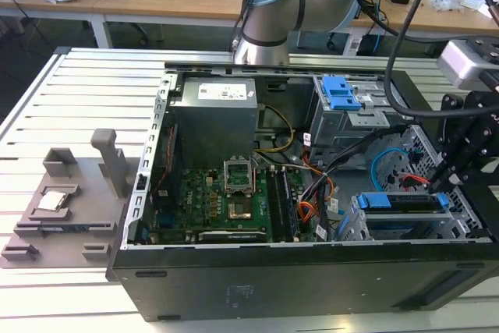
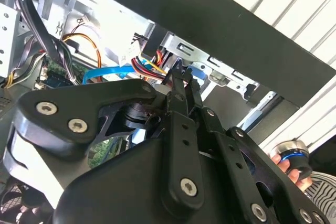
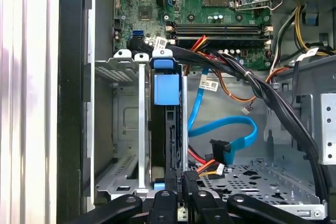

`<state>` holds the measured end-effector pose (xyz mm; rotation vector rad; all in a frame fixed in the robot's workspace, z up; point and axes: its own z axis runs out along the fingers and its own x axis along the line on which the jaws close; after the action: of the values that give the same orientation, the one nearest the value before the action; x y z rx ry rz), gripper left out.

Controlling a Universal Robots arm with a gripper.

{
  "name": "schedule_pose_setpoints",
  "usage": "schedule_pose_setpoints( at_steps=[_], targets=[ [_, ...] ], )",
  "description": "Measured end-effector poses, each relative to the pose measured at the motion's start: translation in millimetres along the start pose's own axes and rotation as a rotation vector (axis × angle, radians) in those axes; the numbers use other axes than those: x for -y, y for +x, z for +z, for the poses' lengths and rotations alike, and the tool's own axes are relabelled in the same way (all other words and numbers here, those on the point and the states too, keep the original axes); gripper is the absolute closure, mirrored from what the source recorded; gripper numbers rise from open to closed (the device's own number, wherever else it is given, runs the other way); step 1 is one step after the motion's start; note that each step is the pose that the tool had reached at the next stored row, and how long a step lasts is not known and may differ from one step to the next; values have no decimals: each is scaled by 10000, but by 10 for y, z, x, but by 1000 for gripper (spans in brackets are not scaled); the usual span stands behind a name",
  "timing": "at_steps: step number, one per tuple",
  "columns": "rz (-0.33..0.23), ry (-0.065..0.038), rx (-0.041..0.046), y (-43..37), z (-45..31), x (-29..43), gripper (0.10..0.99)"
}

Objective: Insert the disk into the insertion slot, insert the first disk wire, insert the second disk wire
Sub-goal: 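Insert the first disk wire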

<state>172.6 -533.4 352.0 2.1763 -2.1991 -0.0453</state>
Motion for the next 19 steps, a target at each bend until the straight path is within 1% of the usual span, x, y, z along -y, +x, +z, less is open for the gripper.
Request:
schedule_pose_setpoints(
  at_steps=[5,6,8,9,10,11,14,19],
  targets=[
    [1,-1,0,0,28,11,910],
    [0,0,3,0,31,0,910],
    [-2,0,13,0,37,-46,910],
    [-2,2,11,1,38,-82,910],
    [0,5,11,1,39,-135,910],
    [0,6,14,2,40,-157,910],
    [-1,6,23,2,48,-184,910],
    [-1,7,31,3,68,-200,910]
  ],
)
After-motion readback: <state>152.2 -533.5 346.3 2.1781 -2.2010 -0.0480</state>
